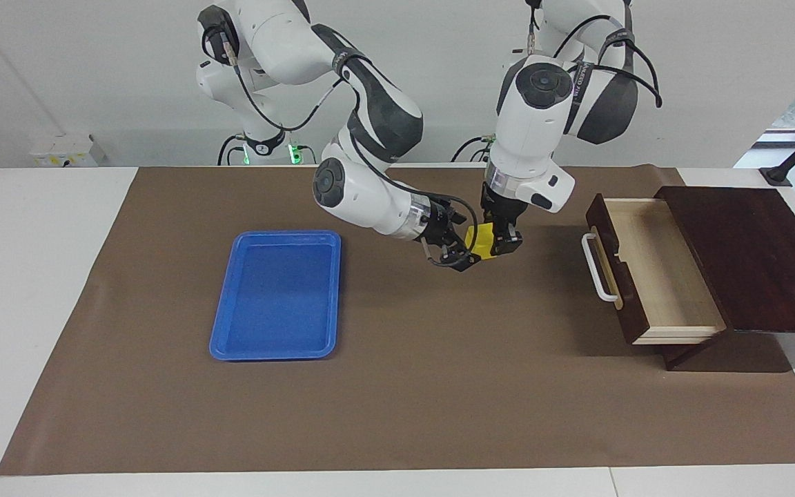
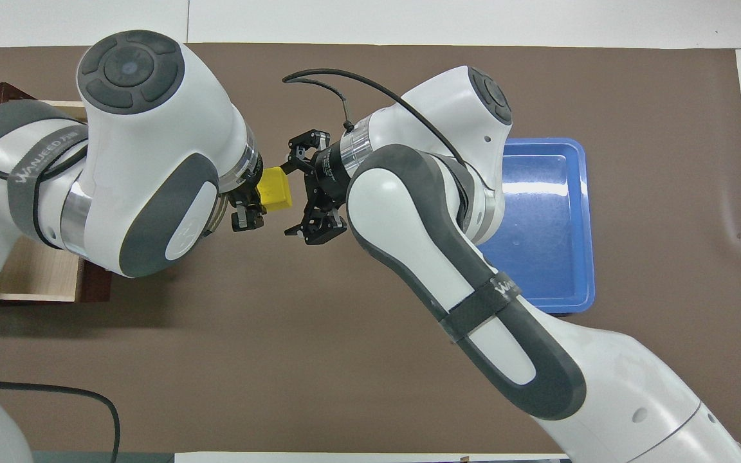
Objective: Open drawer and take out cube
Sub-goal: 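Close the right gripper on the yellow cube held by the left gripper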
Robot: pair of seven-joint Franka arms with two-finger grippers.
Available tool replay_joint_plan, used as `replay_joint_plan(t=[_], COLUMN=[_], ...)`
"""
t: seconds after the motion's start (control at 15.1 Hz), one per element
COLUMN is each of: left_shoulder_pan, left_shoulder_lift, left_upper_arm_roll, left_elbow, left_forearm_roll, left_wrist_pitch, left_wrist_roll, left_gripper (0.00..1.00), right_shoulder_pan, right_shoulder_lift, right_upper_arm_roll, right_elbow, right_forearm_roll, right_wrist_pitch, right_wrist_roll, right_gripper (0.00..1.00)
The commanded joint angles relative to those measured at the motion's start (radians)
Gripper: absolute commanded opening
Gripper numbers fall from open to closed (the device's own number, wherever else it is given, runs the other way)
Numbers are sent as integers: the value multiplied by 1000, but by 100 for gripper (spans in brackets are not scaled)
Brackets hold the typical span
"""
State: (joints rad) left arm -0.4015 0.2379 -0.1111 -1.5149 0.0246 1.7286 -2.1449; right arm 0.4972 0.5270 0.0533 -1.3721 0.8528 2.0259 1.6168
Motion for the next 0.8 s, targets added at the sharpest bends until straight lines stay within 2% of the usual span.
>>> replay_joint_plan(t=[0.0, 0.33, 0.4, 0.47, 0.53, 0.6, 0.73], left_shoulder_pan=[-16, -16, -16, -16, -16, -16, -16], left_shoulder_lift=[-15, -17, -17, -17, -17, -17, -18], left_upper_arm_roll=[16, 16, 16, 15, 15, 16, 15], left_elbow=[-21, -24, -24, -25, -25, -24, -28], left_forearm_roll=[2, 2, 2, 2, 2, 2, 2], left_wrist_pitch=[16, 16, 16, 16, 16, 16, 17], left_wrist_roll=[-6, 0, 2, 2, 2, 2, 3], left_gripper=[0, 0, 0, 0, 0, 0, 0], right_shoulder_pan=[14, 15, 15, 17, 18, 15, 6], right_shoulder_lift=[21, 21, 21, 21, 19, 19, 19], right_upper_arm_roll=[-3, -1, -1, -1, -3, -3, -3], right_elbow=[34, 34, 34, 34, 34, 36, 36], right_forearm_roll=[-29, -41, -43, -43, -43, -43, -44], right_wrist_pitch=[-10, -7, -6, -6, -3, -4, -13], right_wrist_roll=[34, 34, 35, 38, 52, 57, 54], right_gripper=[100, 100, 91, 65, 18, 0, 0])
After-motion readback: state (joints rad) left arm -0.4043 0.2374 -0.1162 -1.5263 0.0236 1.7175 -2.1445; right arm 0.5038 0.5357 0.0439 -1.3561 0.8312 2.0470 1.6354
